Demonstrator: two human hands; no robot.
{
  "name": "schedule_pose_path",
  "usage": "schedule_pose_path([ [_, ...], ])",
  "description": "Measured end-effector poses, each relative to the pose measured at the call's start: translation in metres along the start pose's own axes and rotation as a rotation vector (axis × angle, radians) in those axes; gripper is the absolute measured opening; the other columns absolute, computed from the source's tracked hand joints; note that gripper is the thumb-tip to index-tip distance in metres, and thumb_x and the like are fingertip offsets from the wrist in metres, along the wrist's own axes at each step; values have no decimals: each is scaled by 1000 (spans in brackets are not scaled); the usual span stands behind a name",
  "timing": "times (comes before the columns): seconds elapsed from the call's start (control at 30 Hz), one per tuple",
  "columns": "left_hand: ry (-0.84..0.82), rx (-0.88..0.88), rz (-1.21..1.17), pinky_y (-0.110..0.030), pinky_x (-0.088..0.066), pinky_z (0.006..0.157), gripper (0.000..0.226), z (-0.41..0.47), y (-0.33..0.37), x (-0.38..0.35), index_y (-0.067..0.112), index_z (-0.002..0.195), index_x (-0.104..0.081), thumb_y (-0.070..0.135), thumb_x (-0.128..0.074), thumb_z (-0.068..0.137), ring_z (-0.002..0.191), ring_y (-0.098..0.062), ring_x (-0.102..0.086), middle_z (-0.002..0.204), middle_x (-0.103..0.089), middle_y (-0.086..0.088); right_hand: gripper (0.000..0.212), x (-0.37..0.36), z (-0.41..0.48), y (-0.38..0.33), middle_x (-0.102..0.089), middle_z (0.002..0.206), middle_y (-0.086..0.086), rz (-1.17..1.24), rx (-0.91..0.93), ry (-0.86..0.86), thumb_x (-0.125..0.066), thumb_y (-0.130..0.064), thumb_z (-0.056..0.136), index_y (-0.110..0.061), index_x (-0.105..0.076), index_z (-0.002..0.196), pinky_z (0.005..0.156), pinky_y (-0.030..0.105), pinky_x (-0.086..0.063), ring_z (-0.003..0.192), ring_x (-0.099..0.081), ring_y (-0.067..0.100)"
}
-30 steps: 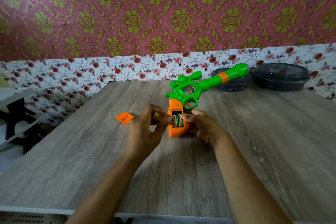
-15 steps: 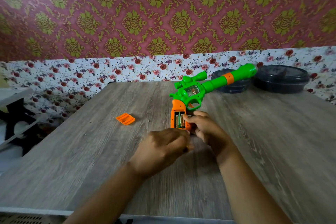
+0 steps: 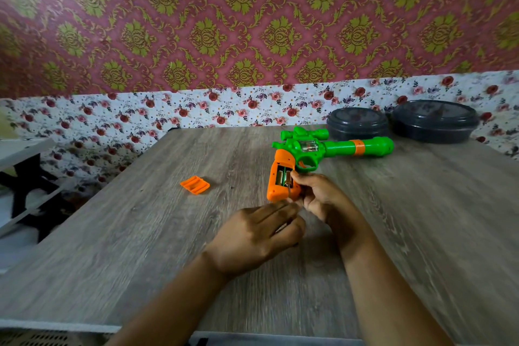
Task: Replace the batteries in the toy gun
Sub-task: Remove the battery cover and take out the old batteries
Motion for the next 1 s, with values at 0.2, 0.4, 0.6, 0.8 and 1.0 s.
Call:
schedule_pose_path([
  [0.2, -6, -4, 26, -31, -58, 64, 12, 4, 4, 1, 12, 102, -50, 16, -56, 93, 97, -24, -69, 100, -72, -11, 17, -1, -1, 0, -68, 53, -2, 39, -4, -4, -46, 0, 92, -10, -56, 82, 42, 22, -52, 48, -65, 6],
  [0.4, -11, -59, 78, -31, -57, 64, 16, 3, 7, -3, 11, 103, -51, 15, -59, 90, 95, -24, -69, 99, -72, -13, 16, -2, -4, -1, -68, 56, 0, 26, -11, 10, -48, -1, 91, -9, -57, 81, 45, 23, -54, 55, -66, 10],
  [0.6, -55, -130, 117, -29, -58, 64, 13, -1, 7, -6, 11, 106, -51, 12, -54, 93, 99, -26, -68, 103, -72, -13, 17, -1, -2, -2, -67, 54, -2, -16, -4, 44, -48, -1, 91, -10, -55, 79, 51, 26, -55, 68, -60, 13],
  [0.8, -15, 45, -68, -31, -57, 74, 12, 1, 2, -5, 13, 105, -52, 14, -56, 93, 103, -24, -67, 107, -71, -11, 17, -1, -3, -3, -67, 59, 3, -27, -11, 51, -47, -1, 92, -9, -55, 79, 39, 21, -50, 55, -65, 12],
  [1.0, 107, 307, -251, -31, -57, 69, 25, 3, -8, -3, 15, 97, -54, 15, -74, 81, 101, -15, -67, 107, -71, -6, 11, 0, -2, -2, -66, 79, 4, -57, 5, 22, -47, -3, 93, -8, -57, 93, 72, 35, -53, 74, -64, 14],
])
Point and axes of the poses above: each hand's wrist, its own z-axis towards the middle knuckle, its own x-axis out of the back of the hand, y = z × x, the point moved 2 cm from there along z, towards the middle knuckle
